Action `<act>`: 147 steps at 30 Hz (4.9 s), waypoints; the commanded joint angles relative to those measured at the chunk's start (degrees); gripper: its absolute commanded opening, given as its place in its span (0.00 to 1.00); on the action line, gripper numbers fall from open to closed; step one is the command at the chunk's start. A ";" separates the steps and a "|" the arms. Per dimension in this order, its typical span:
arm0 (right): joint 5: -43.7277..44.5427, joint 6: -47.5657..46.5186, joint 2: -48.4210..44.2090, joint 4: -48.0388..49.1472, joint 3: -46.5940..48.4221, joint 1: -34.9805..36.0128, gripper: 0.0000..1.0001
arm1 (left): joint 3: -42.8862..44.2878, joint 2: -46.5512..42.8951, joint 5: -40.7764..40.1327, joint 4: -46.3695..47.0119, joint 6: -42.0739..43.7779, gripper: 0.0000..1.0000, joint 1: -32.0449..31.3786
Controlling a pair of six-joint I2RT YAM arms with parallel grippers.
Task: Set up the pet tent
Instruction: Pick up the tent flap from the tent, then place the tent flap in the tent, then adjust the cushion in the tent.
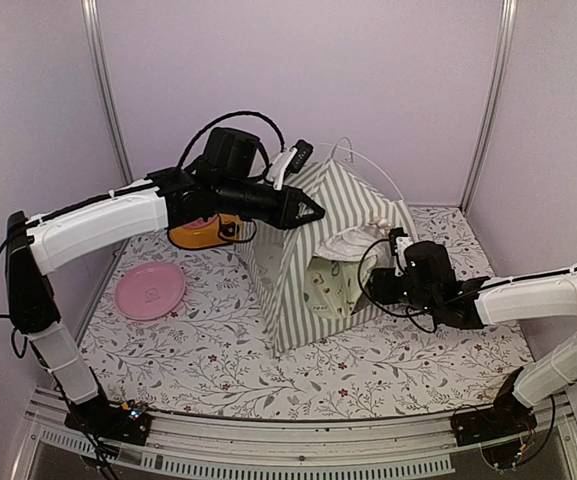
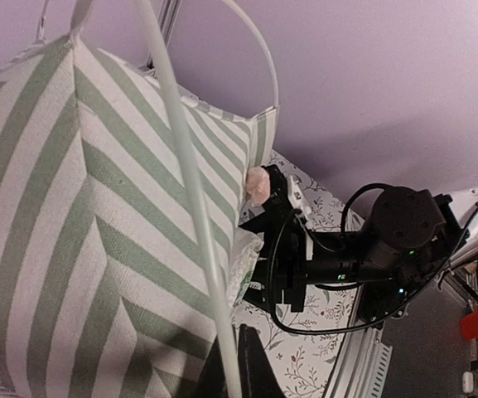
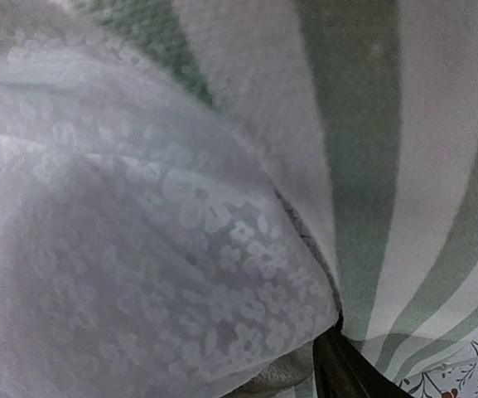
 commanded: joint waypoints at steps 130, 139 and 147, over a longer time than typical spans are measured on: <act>-8.91 6.08 9.54 -19.47 19.50 -3.00 0.18 | 13.56 11.53 -2.90 -10.26 10.44 0.00 3.24; 2.83 5.49 19.08 -21.24 24.72 -6.19 0.37 | 14.38 10.98 -3.21 -10.68 10.48 0.00 2.71; 15.18 5.97 26.64 -27.73 26.30 -7.12 0.31 | 14.22 10.65 -4.13 -11.09 10.59 0.00 2.82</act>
